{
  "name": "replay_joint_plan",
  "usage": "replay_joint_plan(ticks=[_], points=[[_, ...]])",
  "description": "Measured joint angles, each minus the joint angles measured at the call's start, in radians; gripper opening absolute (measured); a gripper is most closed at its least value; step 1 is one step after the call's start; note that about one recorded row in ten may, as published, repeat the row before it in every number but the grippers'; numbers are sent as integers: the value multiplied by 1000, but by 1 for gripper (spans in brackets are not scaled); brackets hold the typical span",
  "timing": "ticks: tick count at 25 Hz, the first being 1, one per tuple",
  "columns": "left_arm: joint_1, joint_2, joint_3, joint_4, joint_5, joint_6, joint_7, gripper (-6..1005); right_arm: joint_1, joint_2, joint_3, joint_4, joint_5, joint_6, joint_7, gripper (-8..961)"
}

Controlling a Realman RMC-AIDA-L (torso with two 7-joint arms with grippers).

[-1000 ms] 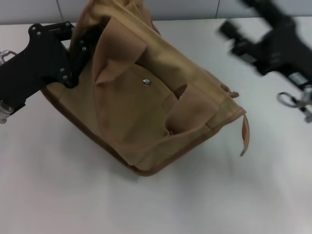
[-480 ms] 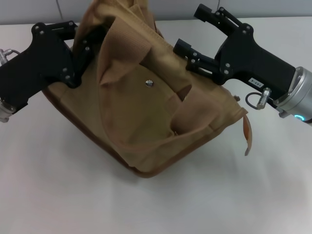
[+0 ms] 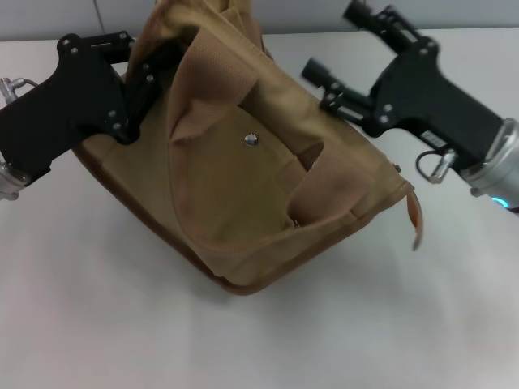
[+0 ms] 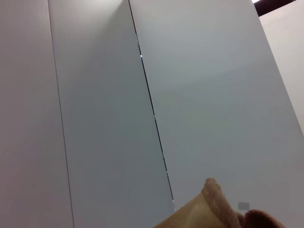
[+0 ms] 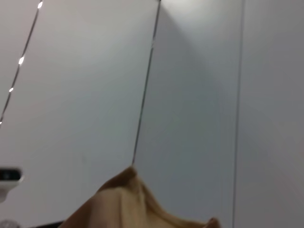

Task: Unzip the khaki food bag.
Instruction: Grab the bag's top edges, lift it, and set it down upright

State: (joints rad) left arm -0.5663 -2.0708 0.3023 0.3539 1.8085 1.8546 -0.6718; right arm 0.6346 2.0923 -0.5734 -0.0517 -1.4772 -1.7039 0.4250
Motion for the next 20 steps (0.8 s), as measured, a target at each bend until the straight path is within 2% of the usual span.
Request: replay_joint_plan(ticks=[7,14,20], points=[[1,0,0,-1,0,3,0,80,-12,0,84,23,2,-36,-7,838],[-3,-1,0,-1,0,5,0,80,69,0,15,107,-8,47,-110,838],[-6,-1,0,-1,0,5,0,80,97,0,-35,143,-26,75,-172,838]])
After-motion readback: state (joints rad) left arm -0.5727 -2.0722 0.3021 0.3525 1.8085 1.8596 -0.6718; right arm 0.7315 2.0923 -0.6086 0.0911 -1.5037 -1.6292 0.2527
